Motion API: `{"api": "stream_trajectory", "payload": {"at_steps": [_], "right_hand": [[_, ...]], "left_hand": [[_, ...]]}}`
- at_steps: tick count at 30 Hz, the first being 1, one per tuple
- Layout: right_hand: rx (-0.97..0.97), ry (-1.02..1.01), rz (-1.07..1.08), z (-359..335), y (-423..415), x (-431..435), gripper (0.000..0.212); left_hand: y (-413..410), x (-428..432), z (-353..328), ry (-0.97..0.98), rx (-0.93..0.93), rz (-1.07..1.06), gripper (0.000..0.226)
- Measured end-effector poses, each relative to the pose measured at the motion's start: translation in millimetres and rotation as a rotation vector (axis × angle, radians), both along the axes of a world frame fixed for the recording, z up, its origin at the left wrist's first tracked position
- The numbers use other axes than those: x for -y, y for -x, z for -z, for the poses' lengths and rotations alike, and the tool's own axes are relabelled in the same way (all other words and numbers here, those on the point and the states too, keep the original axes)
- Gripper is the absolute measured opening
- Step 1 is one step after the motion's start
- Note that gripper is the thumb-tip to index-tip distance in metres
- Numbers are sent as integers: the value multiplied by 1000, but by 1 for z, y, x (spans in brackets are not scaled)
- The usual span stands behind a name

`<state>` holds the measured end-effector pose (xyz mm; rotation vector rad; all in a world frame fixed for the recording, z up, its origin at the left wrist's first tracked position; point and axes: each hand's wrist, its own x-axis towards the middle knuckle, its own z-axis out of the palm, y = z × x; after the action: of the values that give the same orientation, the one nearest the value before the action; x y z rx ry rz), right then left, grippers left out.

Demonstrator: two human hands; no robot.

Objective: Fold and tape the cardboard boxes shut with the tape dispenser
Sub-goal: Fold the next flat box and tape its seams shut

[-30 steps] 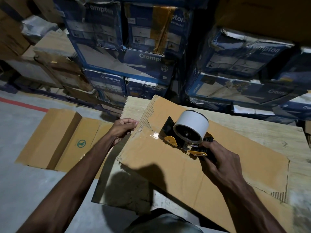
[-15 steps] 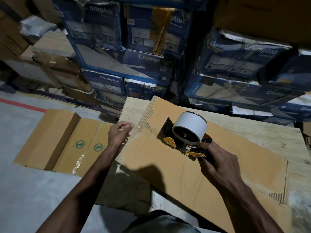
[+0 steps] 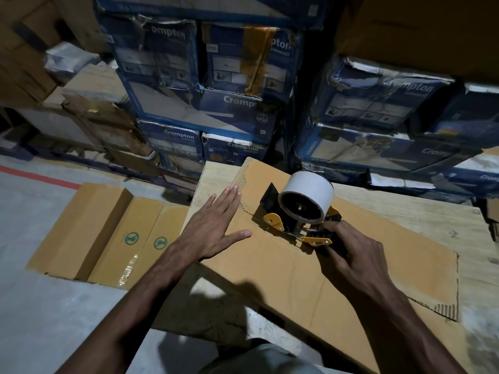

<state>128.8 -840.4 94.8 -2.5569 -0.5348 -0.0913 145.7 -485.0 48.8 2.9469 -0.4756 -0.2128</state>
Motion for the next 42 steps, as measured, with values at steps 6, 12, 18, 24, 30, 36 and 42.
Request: {"api": "stream_trajectory", "payload": {"at_steps": [6, 12, 18, 24, 30, 36, 42], "right_hand": [[10, -8, -23, -4, 5, -5, 35], [64, 94, -91, -2, 2, 0, 37], [97, 236, -152, -6, 0, 0, 53], [98, 284, -152, -9, 6, 13, 59], [88, 342, -119, -14, 26, 46, 65], [59, 411, -89, -15, 41, 71, 74], [94, 435, -53, -28, 59, 111, 68]], "left_hand": [[3, 7, -5, -57, 5, 34, 109], [8, 12, 1, 14, -29, 91, 108], [6, 8, 2, 20, -34, 88, 98], [6, 5, 4, 38, -17, 94, 93], [5, 4, 6, 40, 2, 108, 94], [5, 1, 10, 42, 16, 127, 96], [2, -2, 8, 5, 14, 173, 99]]}}
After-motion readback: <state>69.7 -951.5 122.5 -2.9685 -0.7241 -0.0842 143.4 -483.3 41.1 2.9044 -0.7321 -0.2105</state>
